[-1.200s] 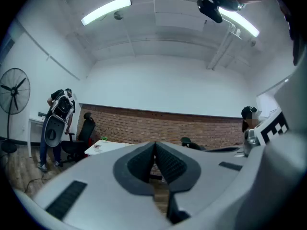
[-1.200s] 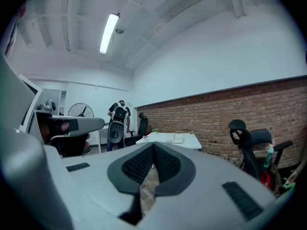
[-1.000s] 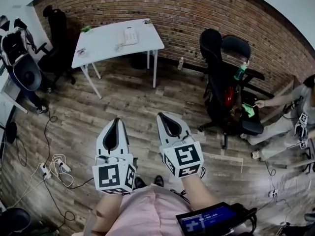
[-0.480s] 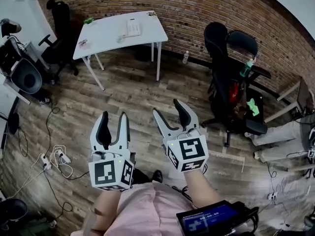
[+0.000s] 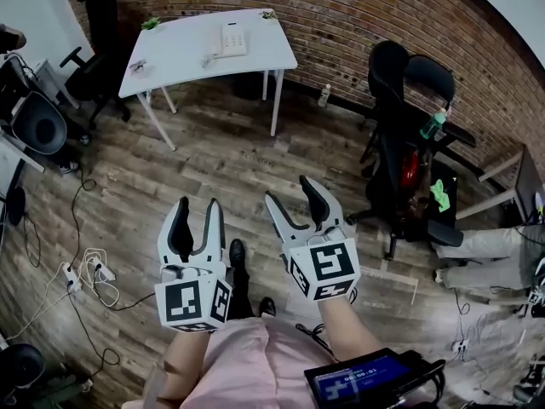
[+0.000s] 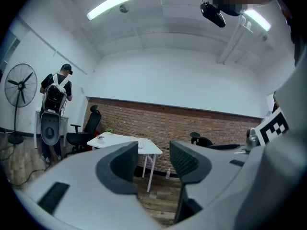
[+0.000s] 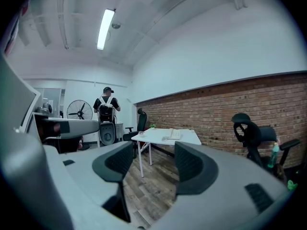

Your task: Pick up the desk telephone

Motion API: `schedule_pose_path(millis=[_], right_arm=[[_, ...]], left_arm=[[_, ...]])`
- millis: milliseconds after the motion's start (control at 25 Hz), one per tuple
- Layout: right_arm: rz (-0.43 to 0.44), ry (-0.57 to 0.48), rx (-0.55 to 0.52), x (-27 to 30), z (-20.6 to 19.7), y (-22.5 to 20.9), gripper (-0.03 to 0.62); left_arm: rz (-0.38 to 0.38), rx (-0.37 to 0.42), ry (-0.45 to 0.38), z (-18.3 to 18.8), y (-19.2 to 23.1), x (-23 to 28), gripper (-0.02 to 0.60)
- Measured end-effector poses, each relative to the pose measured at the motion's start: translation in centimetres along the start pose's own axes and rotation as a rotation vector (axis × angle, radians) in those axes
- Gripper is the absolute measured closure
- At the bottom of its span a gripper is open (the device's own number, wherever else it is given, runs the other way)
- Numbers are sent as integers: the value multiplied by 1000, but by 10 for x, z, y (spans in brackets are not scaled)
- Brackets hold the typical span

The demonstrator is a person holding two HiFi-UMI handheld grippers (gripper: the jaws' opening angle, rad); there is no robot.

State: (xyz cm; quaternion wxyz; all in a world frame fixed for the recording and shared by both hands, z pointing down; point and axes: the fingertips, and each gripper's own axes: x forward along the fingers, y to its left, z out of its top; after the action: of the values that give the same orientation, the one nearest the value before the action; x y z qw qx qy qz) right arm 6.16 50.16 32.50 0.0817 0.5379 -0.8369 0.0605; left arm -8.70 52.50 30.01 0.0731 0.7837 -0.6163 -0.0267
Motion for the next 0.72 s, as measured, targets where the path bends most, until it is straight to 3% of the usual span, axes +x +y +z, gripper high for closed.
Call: schedule_pose_path(millis=[280,720], right_arm=[[-5,37,16,102,-2,-23,315],[-67,22,-3,246,45,-59,321]], left_arm=[[-6,-11,37,-8,45,99,374],[-48,16,10,30,110,241,374]])
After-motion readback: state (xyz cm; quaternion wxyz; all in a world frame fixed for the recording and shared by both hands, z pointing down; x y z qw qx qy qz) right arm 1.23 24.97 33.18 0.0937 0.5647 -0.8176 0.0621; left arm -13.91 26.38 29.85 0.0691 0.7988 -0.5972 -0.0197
